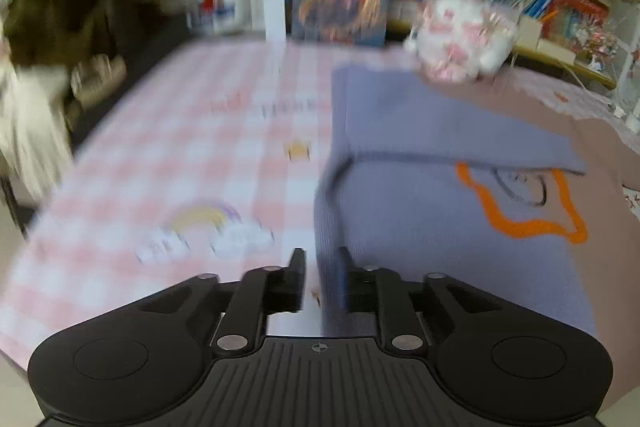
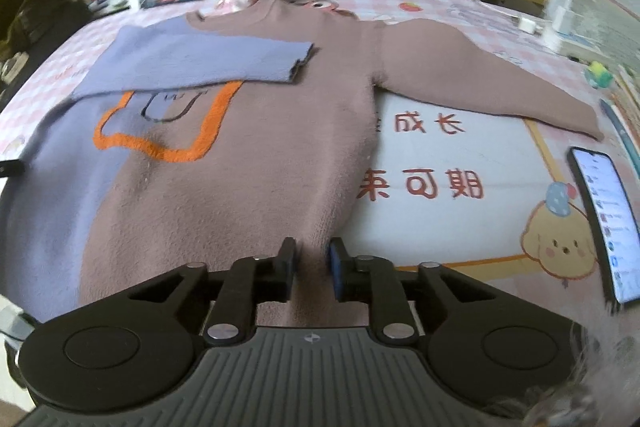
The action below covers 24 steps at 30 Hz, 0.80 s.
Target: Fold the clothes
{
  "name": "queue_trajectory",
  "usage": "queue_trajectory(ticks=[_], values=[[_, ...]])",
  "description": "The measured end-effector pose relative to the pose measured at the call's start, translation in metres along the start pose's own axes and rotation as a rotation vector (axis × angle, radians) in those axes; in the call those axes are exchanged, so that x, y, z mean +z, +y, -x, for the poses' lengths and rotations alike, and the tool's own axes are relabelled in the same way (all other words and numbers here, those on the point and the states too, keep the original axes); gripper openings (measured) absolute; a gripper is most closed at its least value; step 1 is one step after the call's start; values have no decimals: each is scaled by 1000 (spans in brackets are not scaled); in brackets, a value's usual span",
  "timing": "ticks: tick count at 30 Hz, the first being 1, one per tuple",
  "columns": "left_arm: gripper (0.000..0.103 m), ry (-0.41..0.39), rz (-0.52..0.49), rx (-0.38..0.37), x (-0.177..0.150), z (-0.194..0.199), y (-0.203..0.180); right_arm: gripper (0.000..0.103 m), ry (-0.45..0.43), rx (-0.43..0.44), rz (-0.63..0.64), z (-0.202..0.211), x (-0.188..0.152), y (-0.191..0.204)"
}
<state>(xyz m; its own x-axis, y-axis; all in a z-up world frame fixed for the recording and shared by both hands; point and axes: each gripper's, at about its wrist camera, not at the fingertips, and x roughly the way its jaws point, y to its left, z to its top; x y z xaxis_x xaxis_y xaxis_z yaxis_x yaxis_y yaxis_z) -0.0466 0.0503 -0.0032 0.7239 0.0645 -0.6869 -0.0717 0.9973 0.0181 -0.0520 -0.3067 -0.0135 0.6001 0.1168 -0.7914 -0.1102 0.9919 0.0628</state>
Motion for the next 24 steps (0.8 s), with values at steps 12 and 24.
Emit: queue_trajectory(ticks=[12,24], values=[[77,-84,8,-163,-14,30,-36,69,-79,-78,-75,38,-11,15],[82,-67,-15,-222,-19,24,-67,73,-109,-111,-68,49,-12,9]])
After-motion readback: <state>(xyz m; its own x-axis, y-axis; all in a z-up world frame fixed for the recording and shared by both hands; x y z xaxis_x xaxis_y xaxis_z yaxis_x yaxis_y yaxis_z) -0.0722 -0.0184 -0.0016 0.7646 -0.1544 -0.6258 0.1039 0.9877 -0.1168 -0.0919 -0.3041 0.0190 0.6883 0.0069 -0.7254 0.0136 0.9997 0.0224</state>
